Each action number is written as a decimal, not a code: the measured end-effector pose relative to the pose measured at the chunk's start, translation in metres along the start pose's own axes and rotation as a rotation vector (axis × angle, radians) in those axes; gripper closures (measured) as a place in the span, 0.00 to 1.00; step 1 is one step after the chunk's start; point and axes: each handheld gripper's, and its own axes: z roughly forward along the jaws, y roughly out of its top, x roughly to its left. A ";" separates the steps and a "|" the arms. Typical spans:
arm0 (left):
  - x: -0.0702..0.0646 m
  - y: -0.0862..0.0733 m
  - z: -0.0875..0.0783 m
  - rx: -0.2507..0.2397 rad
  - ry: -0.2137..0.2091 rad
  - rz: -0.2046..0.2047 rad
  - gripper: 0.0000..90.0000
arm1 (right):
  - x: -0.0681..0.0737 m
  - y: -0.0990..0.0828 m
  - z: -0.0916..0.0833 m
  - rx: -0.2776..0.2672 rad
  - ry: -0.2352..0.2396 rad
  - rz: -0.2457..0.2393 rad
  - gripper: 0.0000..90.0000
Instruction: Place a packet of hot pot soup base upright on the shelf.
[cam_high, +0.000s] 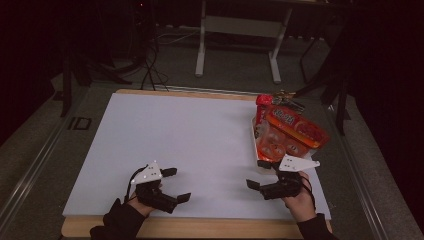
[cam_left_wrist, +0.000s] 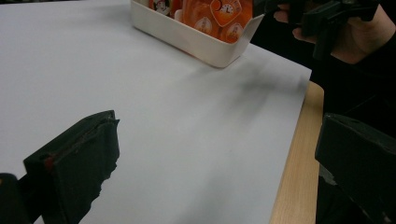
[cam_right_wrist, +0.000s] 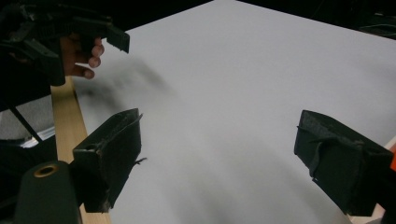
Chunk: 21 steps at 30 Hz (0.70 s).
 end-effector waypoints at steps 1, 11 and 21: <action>0.000 0.000 0.000 0.002 0.001 0.004 0.00 | 0.000 0.000 0.000 -0.002 0.000 0.001 0.16; -0.001 -0.001 0.002 0.008 -0.004 0.012 0.00 | 0.001 0.000 0.004 -0.003 0.007 -0.002 0.16; -0.003 -0.002 0.004 0.019 -0.004 0.025 0.00 | -0.001 -0.003 0.006 0.009 0.005 -0.001 0.17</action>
